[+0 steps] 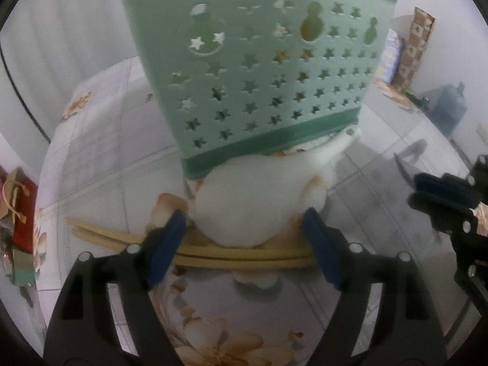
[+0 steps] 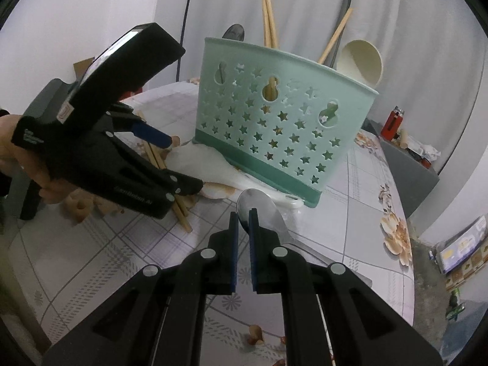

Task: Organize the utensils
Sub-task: 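Grasp the white rice paddle by its bowl with the left gripper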

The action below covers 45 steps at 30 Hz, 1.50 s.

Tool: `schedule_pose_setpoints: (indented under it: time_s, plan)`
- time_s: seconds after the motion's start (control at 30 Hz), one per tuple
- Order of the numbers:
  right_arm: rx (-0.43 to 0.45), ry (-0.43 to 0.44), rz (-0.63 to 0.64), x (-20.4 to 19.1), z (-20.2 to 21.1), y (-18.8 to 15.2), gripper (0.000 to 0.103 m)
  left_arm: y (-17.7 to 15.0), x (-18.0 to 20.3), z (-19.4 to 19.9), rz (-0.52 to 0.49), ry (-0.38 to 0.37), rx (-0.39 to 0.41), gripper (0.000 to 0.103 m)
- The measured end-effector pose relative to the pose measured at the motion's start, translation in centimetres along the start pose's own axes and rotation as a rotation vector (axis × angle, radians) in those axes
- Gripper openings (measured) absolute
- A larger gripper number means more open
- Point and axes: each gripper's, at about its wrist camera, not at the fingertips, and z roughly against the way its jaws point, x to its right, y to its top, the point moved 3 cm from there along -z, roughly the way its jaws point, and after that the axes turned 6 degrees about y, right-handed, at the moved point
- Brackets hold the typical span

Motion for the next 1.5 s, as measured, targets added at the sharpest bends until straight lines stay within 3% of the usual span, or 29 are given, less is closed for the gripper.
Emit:
schedule_pose_setpoints:
  time_s: [0.57,0.73,0.83,0.93,1.2,1.27,1.33,1.5]
  plan:
    - [0.008,0.007,-0.010,-0.1,0.2,0.0,0.007,1.0,-1.2,-1.2,0.012,-0.051,0.026,0.072]
    - [0.007,0.013,-0.010,-0.2,0.1,0.0,0.007,1.7,-1.0,-2.2,-0.021,-0.052,0.020,0.080]
    - [0.010,0.017,-0.015,-0.2,0.2,0.0,0.007,2.2,-0.7,-2.4,-0.029,-0.058,0.015,0.080]
    - [0.014,0.018,-0.024,-0.1,0.3,0.0,0.007,2.5,-0.3,-2.4,-0.051,-0.070,0.012,0.074]
    - [0.023,0.012,-0.036,0.2,0.8,-0.2,0.007,2.7,0.2,-1.5,-0.037,-0.112,-0.011,0.068]
    - [0.025,0.010,-0.041,0.3,1.1,-0.2,0.007,2.8,0.0,-1.2,-0.012,-0.164,-0.022,0.063]
    - [0.028,0.006,-0.049,0.5,1.3,-0.3,0.007,2.9,-0.3,-1.0,0.035,-0.223,-0.031,0.052]
    - [0.029,-0.004,-0.072,1.1,1.8,-0.6,0.007,3.0,-2.1,-1.4,0.138,-0.305,-0.063,0.044]
